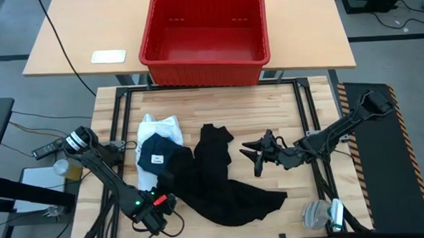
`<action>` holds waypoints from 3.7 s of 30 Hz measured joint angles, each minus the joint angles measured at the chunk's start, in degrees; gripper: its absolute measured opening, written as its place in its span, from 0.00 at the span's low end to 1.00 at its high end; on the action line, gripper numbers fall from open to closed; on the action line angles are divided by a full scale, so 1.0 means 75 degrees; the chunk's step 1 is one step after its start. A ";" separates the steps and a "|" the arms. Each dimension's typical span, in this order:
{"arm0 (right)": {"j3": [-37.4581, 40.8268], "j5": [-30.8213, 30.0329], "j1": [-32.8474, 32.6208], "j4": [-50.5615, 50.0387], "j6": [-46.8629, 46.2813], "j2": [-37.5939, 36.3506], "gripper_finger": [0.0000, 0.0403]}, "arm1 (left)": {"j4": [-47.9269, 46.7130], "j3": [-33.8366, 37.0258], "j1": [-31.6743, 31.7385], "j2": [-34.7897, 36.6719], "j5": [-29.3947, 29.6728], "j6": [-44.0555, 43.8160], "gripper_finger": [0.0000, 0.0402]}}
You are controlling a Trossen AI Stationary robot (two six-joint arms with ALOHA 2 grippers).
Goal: Fold laundry
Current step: Fold the black shirt
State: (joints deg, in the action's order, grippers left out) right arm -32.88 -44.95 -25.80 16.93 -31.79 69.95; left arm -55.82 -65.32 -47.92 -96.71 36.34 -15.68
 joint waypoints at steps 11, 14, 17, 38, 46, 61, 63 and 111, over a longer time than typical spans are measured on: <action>0.0000 0.0409 0.0000 0.0142 0.0043 0.0023 0.35 | -0.0113 0.0000 0.0135 0.0000 -0.0142 -0.0149 0.02; -0.0035 0.0731 -0.0048 0.0215 0.0445 0.0023 0.35 | -0.0236 -0.0145 0.0163 0.0000 -0.0117 -0.0193 0.03; -0.0389 0.0885 -0.0270 0.0130 0.0828 0.0037 0.34 | -0.0734 -0.0637 0.0202 0.0085 0.0191 -0.0196 0.03; -0.4015 0.0716 -0.2205 -0.1472 0.1926 0.3992 0.34 | -0.4499 -0.3649 0.2268 0.1586 0.0546 -0.0589 0.01; -0.5670 0.0820 -0.2389 -0.2924 0.0587 0.5568 0.32 | -0.4350 -0.3629 0.2267 0.1485 0.0112 -0.0707 0.01; -0.7079 0.2749 -0.2642 -0.4938 -0.0210 0.6161 0.32 | -0.3502 -0.2007 0.2282 0.1590 0.0262 -0.0802 0.01; -0.6970 0.2750 -0.2660 -0.4798 -0.0411 0.6161 0.36 | -0.3486 -0.1979 0.2279 0.1597 0.0262 -0.0870 0.01; -0.7174 0.2152 -0.2926 -0.8492 -0.1288 0.4213 0.04 | -0.3319 -0.3497 0.1445 0.2692 0.0805 -0.0001 0.00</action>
State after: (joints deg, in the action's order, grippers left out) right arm -86.69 -28.81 -47.75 -46.76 -41.45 101.55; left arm -80.71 -91.55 -37.09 -76.52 42.38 -15.68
